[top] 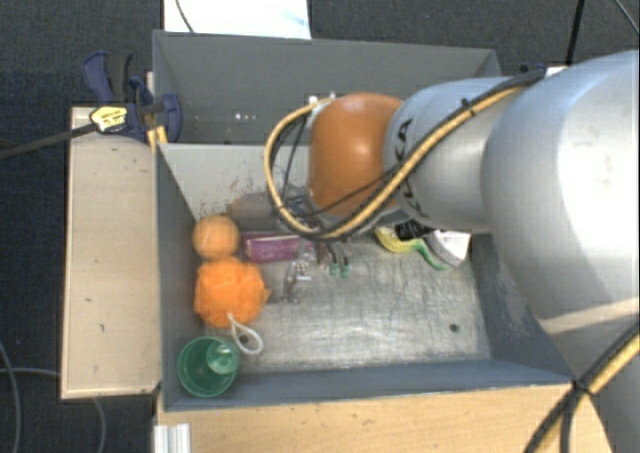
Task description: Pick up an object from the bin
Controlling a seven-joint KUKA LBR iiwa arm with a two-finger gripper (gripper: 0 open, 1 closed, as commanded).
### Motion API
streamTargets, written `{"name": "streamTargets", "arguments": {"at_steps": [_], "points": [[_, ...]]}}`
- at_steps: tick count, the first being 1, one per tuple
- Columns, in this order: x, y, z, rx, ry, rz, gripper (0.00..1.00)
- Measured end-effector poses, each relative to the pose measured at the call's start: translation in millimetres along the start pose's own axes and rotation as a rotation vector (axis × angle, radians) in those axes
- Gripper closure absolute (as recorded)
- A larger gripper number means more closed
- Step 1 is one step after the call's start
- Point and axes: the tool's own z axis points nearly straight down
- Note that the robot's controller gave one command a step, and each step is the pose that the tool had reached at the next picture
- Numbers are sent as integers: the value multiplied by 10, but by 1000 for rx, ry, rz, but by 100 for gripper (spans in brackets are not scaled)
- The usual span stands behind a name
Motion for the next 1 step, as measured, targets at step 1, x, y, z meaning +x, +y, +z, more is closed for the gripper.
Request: {"name": "streamTargets", "arguments": {"at_steps": [1], "points": [[-87,-8,-121,5,15,63,0]]}}
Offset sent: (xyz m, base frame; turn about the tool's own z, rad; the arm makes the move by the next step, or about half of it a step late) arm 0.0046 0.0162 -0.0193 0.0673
